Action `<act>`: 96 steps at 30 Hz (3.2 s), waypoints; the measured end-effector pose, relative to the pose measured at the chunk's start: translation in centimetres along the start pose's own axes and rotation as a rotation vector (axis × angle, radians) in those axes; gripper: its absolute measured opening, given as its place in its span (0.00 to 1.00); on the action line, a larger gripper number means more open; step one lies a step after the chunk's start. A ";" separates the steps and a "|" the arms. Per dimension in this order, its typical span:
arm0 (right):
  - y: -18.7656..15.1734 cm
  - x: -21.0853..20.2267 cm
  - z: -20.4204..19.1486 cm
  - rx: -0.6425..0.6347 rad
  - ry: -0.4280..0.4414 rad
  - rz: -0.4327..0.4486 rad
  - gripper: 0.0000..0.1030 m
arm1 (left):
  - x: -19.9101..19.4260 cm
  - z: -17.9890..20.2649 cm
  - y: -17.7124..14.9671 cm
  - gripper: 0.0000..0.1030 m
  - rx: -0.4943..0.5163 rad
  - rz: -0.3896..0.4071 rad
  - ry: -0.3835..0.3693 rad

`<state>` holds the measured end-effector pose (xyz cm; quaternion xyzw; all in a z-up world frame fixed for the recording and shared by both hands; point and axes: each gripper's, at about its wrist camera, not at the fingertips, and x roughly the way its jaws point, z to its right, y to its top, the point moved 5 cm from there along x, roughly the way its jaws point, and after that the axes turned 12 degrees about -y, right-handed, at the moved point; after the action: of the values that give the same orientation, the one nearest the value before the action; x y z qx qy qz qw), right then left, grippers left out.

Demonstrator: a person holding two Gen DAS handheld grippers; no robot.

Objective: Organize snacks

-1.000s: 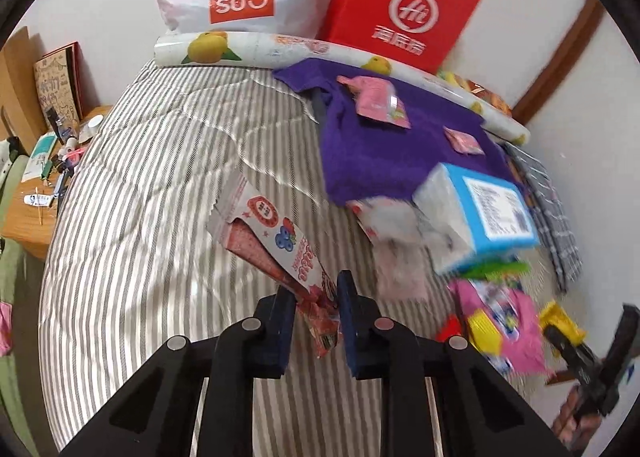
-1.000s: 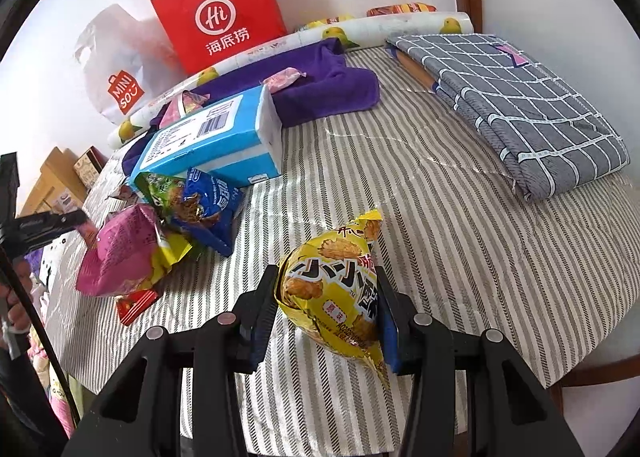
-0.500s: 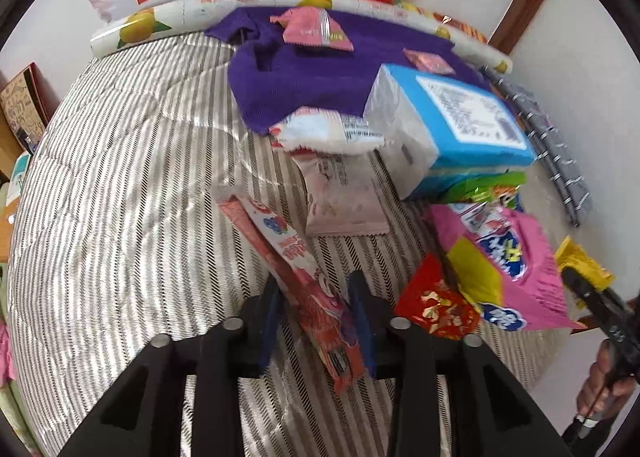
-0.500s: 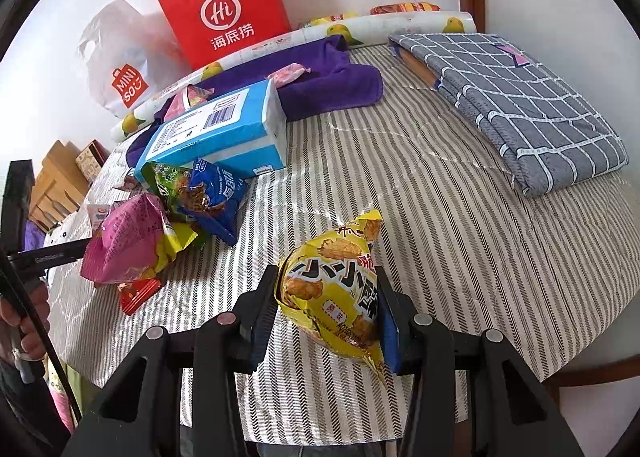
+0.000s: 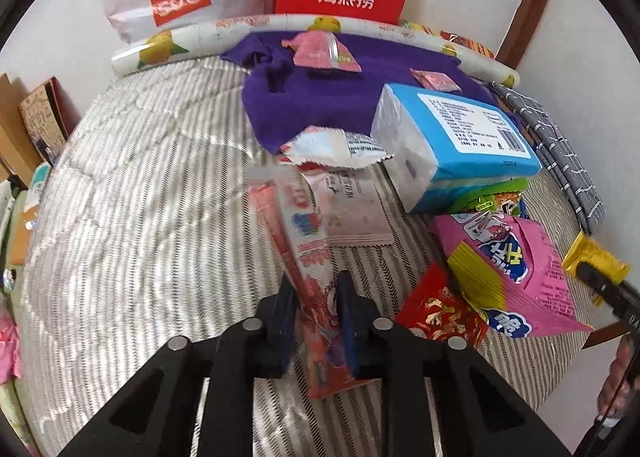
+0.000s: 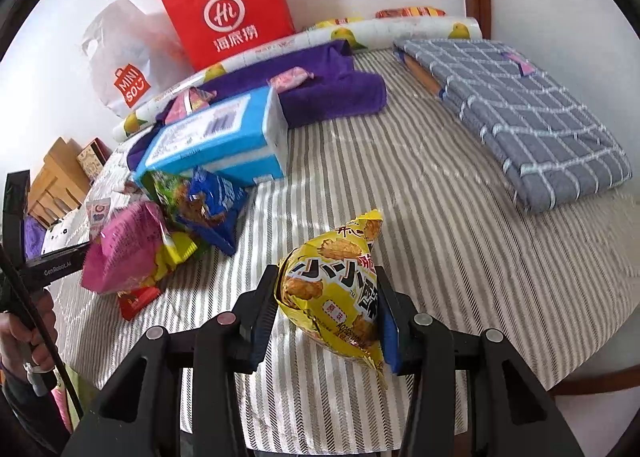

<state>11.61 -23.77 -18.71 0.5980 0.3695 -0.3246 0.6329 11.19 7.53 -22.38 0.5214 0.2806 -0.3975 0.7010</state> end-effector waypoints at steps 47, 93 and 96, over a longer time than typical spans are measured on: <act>24.1 5.8 -10.0 -0.067 0.167 0.184 0.43 | 2.8 0.6 19.2 0.17 -0.074 0.248 -0.133; 21.9 14.2 -7.0 -0.022 0.093 0.062 0.43 | 7.7 -2.4 17.5 0.18 -0.176 0.247 -0.203; 21.7 14.4 -7.0 -0.026 0.084 0.054 0.43 | 7.7 -2.5 17.4 0.18 -0.183 0.244 -0.207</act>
<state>37.05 -14.77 -19.91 0.6127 0.3837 -0.2771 0.6330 30.09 10.31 -20.54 0.4421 0.1765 -0.3338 0.8137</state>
